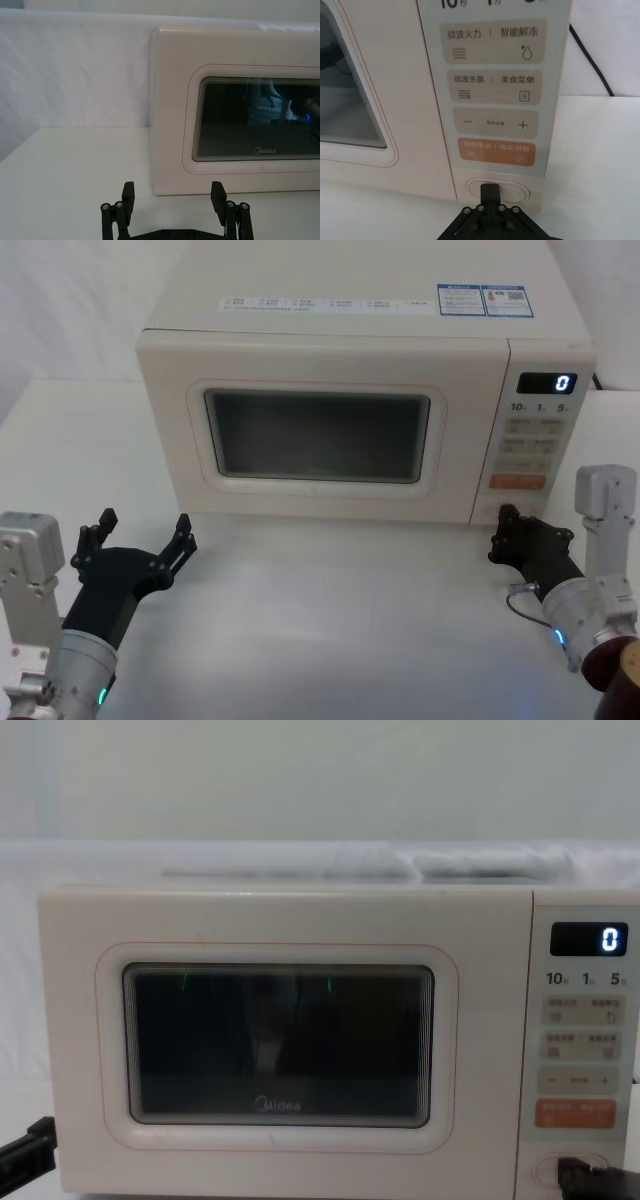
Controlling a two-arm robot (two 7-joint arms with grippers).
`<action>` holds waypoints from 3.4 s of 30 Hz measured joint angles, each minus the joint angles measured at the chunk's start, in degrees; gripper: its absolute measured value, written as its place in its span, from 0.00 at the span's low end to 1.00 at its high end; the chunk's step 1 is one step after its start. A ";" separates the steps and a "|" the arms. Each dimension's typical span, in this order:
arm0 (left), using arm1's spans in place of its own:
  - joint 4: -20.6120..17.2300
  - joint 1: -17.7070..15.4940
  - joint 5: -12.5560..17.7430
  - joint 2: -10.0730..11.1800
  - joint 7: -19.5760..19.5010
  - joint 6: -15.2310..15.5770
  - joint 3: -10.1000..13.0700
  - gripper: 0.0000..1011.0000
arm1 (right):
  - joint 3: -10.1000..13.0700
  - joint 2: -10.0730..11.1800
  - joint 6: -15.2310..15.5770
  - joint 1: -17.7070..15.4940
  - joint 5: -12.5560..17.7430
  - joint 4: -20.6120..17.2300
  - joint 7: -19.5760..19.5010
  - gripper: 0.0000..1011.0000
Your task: Press the button to open the microwave door with one hand; close the microwave door with the other hand.
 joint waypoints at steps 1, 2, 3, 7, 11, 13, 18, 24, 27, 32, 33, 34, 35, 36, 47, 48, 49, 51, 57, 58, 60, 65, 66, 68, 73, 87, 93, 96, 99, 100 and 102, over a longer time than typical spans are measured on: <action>0.00 0.00 0.00 0.00 0.00 0.00 0.00 0.99 | -0.01 0.00 0.00 0.14 -0.20 0.25 -0.03 0.00; 0.00 0.00 0.00 0.00 0.00 0.00 0.00 0.99 | -0.04 0.01 0.00 0.22 -0.35 0.41 -0.05 0.00; 0.00 0.00 0.00 0.00 0.00 0.00 0.00 0.99 | -0.06 0.03 0.00 0.28 -0.47 0.53 -0.07 0.00; 0.00 0.00 0.00 0.00 0.00 0.00 0.00 0.99 | -0.12 0.10 0.02 0.58 -0.96 1.13 -0.16 0.00; 0.00 0.00 0.00 0.00 0.00 0.00 0.00 0.99 | -0.12 0.04 -0.08 0.74 -1.20 1.51 -0.20 0.00; 0.00 0.00 0.00 0.00 0.00 0.00 0.00 0.99 | -0.09 -0.05 -0.20 0.92 -1.31 1.79 -0.21 0.00; 0.00 0.00 0.00 0.00 0.00 0.00 0.00 0.99 | -0.04 -0.28 -0.62 1.32 -1.55 2.40 -0.25 0.00; 0.00 0.00 0.00 0.00 0.00 0.00 0.00 0.99 | 0.09 -0.57 -1.12 1.60 -1.70 2.82 -0.27 0.00; 0.00 0.00 0.00 -0.01 0.00 0.00 0.00 0.99 | 0.17 -0.70 -1.29 1.63 -1.72 2.84 -0.32 0.00; 0.00 0.00 0.00 0.00 0.00 0.00 0.00 0.99 | 0.45 -0.81 -1.74 1.63 -1.76 2.83 -0.39 0.00; 0.00 0.00 0.00 0.00 0.00 0.00 0.00 0.99 | 0.60 -0.81 -1.80 1.62 -1.76 2.78 -0.41 0.00; 0.00 0.00 0.00 0.00 0.00 0.00 0.00 0.99 | 0.67 -0.82 -1.84 1.62 -1.76 2.75 -0.43 0.00; 0.00 0.00 0.00 0.00 0.00 0.00 0.00 0.99 | 0.74 -0.82 -1.87 1.63 -1.76 2.72 -0.45 0.00; 0.00 0.00 0.00 0.00 0.00 0.00 0.00 0.99 | 0.85 -0.81 -1.92 1.63 -1.76 2.68 -0.46 0.00; 0.00 0.00 0.00 0.00 0.00 0.00 0.00 0.99 | 1.38 -0.82 -2.19 2.02 -1.74 3.05 -0.49 0.00; 0.00 0.00 0.00 0.00 0.00 0.00 0.00 0.99 | 1.39 -0.84 -2.23 2.09 -1.74 3.16 -0.49 0.00; 0.00 0.00 0.00 0.00 0.00 0.00 0.00 0.99 | 1.39 -0.87 -2.28 2.17 -1.74 3.30 -0.49 0.00; 0.00 0.00 0.00 0.00 0.00 0.00 0.00 0.99 | 1.43 -0.96 -2.41 2.43 -1.74 3.75 -0.52 0.00; 0.00 0.00 0.00 0.00 0.00 0.00 0.00 0.99 | 1.45 -1.18 -2.60 2.96 -1.77 4.53 -0.58 0.00; 0.00 0.00 0.00 0.00 0.00 0.00 0.00 0.99 | 1.45 -1.21 -2.63 3.02 -1.78 4.61 -0.59 0.00; 0.00 0.00 0.00 0.00 0.00 0.00 0.00 0.99 | 1.45 -1.33 -2.76 3.30 -1.81 5.05 -0.65 0.00; 0.00 0.00 0.00 0.00 0.00 0.00 0.00 0.99 | 1.45 -1.59 -3.27 3.74 -1.84 6.05 -0.74 0.00; 0.00 0.00 0.00 0.00 0.00 0.00 0.00 0.99 | 1.44 -1.64 -3.31 3.79 -1.84 6.18 -0.75 0.00; 0.00 0.00 0.00 0.00 0.00 0.00 0.00 0.99 | 1.43 -1.72 -3.43 3.92 -1.85 6.46 -0.79 0.00; 0.00 0.00 0.00 0.00 0.00 0.00 0.00 0.99 | 1.44 -1.88 -3.69 4.05 -1.86 6.81 -0.84 0.00; 0.00 0.00 0.00 0.00 0.00 0.00 0.00 0.99 | 1.66 -1.60 -2.65 0.68 -2.04 2.45 -1.10 0.00; 0.00 0.00 0.00 0.00 0.00 0.00 0.01 0.99 | 1.76 -1.29 -2.10 -1.53 -2.05 -0.10 -1.10 0.00; 0.00 0.00 0.00 0.00 0.00 0.00 0.01 0.99 | 1.76 -1.14 -1.78 -2.23 -2.04 -1.00 -1.02 0.00; 0.00 0.00 0.00 0.00 0.00 0.00 0.01 0.99 | 1.76 -1.03 -1.57 -2.78 -2.05 -1.74 -0.95 0.00; 0.00 0.00 0.00 0.00 0.00 0.00 0.01 0.99 | 1.76 -0.98 -1.51 -2.98 -2.04 -2.04 -0.94 0.00; 0.00 0.00 0.00 0.00 0.00 0.00 0.00 0.99 | 1.78 -0.87 -1.35 -3.47 -2.04 -2.79 -0.89 0.00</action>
